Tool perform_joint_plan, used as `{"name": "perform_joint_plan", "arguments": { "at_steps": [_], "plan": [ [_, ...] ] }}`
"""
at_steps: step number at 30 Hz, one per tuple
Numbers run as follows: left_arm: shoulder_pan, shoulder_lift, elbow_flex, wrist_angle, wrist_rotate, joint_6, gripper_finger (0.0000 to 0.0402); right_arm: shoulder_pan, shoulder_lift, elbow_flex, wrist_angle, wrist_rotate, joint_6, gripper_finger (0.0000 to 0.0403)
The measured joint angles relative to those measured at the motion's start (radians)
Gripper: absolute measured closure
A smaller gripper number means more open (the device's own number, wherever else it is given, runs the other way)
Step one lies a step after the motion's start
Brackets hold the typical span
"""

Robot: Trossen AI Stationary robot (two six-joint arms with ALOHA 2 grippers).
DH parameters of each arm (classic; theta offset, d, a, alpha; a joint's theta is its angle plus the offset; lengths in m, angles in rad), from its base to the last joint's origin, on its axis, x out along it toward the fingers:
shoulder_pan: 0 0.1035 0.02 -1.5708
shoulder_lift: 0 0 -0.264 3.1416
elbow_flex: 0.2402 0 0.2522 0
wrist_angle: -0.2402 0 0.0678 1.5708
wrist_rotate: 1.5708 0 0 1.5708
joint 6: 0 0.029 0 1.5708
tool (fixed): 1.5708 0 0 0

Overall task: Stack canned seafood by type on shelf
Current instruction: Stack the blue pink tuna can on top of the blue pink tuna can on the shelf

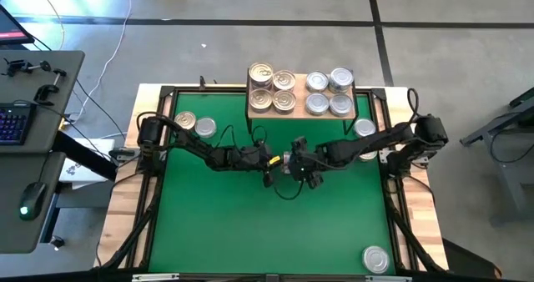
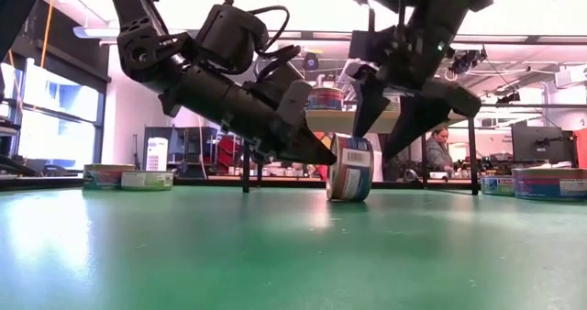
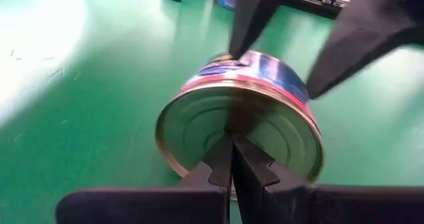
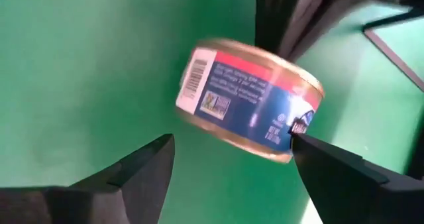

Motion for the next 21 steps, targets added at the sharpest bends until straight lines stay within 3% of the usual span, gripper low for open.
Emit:
{"name": "perform_joint_plan", "arguments": {
  "at_steps": [13, 17, 21],
  "plan": [
    [0.006, 0.000, 0.000, 0.043, -0.003, 0.043, 0.0401, 0.131, 0.001, 0.104, -0.036, -0.019, 0.136, 0.0103],
    [0.007, 0.000, 0.000, 0.053, 0.000, 0.044, 0.0401, 0.118, 0.001, 0.108, -0.041, 0.046, 0.187, 0.0103],
    [0.007, 0.000, 0.000, 0.054, 0.014, 0.058, 0.0402, 0.064, 0.001, 0.096, -0.007, 0.026, 0.161, 0.0103]
  ]
}}
